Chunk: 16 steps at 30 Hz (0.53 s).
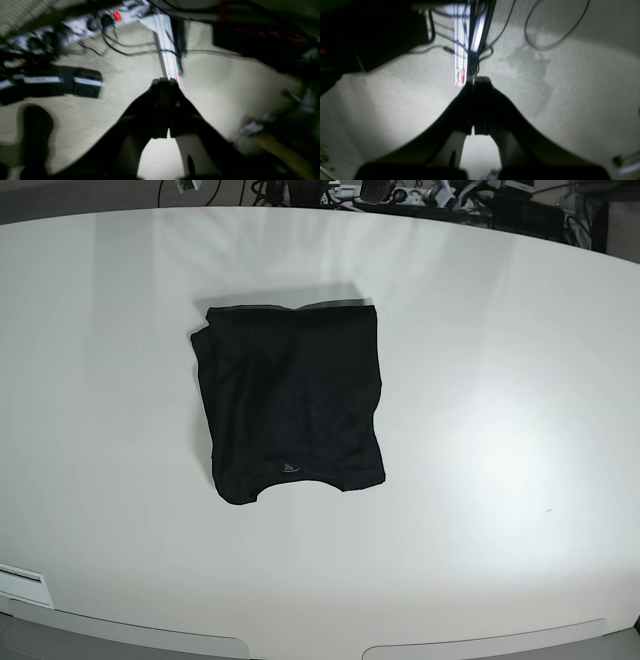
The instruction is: Fold the T-shirt properly
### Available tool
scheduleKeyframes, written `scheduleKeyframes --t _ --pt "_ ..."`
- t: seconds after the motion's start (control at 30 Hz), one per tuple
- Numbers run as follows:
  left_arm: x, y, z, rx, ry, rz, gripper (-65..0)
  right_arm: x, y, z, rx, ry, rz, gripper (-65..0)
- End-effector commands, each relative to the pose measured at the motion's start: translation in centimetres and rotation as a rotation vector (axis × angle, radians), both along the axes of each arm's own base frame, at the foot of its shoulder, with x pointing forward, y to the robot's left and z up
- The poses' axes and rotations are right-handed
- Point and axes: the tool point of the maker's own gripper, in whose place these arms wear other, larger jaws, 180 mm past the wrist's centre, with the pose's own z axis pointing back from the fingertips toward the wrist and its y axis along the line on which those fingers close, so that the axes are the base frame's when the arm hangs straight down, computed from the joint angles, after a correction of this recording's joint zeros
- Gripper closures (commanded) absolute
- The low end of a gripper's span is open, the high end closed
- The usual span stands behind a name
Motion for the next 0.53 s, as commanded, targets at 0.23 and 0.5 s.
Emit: scheduleKeyframes --t 0.23,0.5 --pt "2.2 -7.6 -1.7 0.038 -0.076 -0.047 0.0 4.4 5.8 -1.5 0.038 -0.052 0.048 0.0" --pt "3.4 -9.5 -1.6 0.015 -0.102 -0.056 0.0 7.1 10.1 -1.3 0.056 -0.11 0.077 0.0"
